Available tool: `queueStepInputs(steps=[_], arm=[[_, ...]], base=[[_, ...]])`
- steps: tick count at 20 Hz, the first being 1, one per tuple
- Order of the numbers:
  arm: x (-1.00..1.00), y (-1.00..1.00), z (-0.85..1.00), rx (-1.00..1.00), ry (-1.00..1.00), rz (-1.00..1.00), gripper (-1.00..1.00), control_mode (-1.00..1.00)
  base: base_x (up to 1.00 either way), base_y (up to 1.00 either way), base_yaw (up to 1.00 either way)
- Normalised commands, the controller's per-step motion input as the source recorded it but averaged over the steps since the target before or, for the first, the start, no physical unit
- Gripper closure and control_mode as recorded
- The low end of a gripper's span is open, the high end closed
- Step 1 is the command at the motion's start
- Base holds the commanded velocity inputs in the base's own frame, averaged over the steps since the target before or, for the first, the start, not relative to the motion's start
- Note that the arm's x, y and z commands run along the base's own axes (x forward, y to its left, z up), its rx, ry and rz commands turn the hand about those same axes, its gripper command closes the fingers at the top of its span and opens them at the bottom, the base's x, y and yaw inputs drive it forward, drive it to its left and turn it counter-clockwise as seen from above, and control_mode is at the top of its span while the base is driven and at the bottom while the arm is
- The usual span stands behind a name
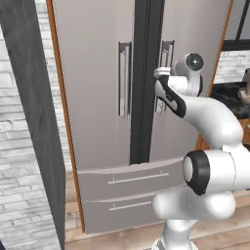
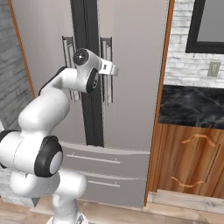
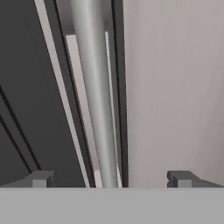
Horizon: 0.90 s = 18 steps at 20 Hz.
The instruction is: Move the hot dog bun to the plate on the dining table and place the condiment next to that plate. Then navigate to the fridge and take the sausage and place it on the plate as well.
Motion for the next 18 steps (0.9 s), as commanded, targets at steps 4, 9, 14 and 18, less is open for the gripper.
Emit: queueStepInputs(steps=[4, 9, 14, 18], arm=[[0.46, -0.04, -0.09, 0.0, 0.0, 0.0, -1.0, -1.0], [0.54, 0.0, -0.12, 0.0, 0.0, 0.0, -1.0, -1.0], [0.55, 0.0, -0.15, -0.01, 0.0, 0.0, 1.0, -1.0], [0.52, 0.0, -0.15, 0.0, 0.0, 0.0, 1.0, -1.0]], base=[[0.0, 0.0, 0.0], [0.0, 0.0, 0.0], [0.0, 0.0, 0.0], [0.0, 0.0, 0.0]])
